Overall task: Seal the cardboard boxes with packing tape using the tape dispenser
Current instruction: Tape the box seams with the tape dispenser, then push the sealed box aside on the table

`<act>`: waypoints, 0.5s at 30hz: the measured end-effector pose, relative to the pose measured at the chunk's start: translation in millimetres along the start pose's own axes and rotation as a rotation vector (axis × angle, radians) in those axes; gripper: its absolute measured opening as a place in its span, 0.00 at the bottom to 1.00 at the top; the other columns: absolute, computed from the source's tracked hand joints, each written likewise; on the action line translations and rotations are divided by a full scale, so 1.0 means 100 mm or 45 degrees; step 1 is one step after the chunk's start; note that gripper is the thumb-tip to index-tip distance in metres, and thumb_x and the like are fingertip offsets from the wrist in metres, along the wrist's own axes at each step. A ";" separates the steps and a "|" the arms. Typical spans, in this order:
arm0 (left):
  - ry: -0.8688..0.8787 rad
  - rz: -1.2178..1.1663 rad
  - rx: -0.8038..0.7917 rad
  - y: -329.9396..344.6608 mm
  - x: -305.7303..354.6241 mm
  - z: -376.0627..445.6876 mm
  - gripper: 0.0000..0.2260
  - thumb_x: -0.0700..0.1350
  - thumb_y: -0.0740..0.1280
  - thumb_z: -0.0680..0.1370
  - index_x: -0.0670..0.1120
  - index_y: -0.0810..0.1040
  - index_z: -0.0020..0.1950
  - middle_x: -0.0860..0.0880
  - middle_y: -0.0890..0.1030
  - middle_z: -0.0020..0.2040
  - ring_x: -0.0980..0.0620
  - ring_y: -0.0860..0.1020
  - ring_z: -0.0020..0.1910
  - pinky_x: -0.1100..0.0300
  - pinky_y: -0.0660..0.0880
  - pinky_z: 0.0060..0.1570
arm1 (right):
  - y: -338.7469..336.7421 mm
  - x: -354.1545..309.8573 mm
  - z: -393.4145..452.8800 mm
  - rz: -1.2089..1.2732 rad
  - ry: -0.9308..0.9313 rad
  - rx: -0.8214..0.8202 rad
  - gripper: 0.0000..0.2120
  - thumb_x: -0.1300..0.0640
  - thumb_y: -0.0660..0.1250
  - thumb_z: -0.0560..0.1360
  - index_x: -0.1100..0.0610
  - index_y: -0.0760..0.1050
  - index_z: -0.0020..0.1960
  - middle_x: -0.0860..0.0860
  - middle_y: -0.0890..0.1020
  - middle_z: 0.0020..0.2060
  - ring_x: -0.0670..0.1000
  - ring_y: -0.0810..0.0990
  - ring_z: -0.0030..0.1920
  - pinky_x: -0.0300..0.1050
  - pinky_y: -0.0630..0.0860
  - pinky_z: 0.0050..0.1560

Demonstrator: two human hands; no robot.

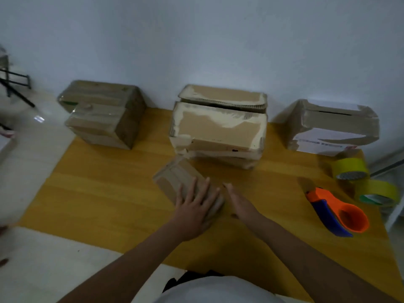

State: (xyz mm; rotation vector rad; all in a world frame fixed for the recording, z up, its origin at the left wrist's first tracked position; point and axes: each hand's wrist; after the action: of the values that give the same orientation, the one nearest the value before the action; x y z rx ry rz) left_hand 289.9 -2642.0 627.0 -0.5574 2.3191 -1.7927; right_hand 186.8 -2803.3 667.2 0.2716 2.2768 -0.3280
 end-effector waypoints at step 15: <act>-1.072 -0.484 0.393 -0.51 -2.86 -0.31 0.23 0.41 0.60 0.82 0.50 0.63 0.77 0.46 0.43 0.81 0.35 0.40 0.78 0.26 0.45 0.69 | 1.21 -0.92 0.73 -0.268 -0.118 -0.115 0.33 0.34 0.50 0.78 0.47 0.56 0.78 0.45 0.57 0.77 0.51 0.57 0.77 0.50 0.56 0.73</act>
State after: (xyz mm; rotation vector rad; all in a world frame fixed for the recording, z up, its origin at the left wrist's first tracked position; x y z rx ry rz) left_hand 551.6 -2515.5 655.9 -1.4238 1.4064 -1.5474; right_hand 333.6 -2721.0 670.9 -0.0296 2.2254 -0.3373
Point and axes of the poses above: each hand's wrist, its own z-axis towards the middle knuckle, its own y-axis out of the palm, x = y × z
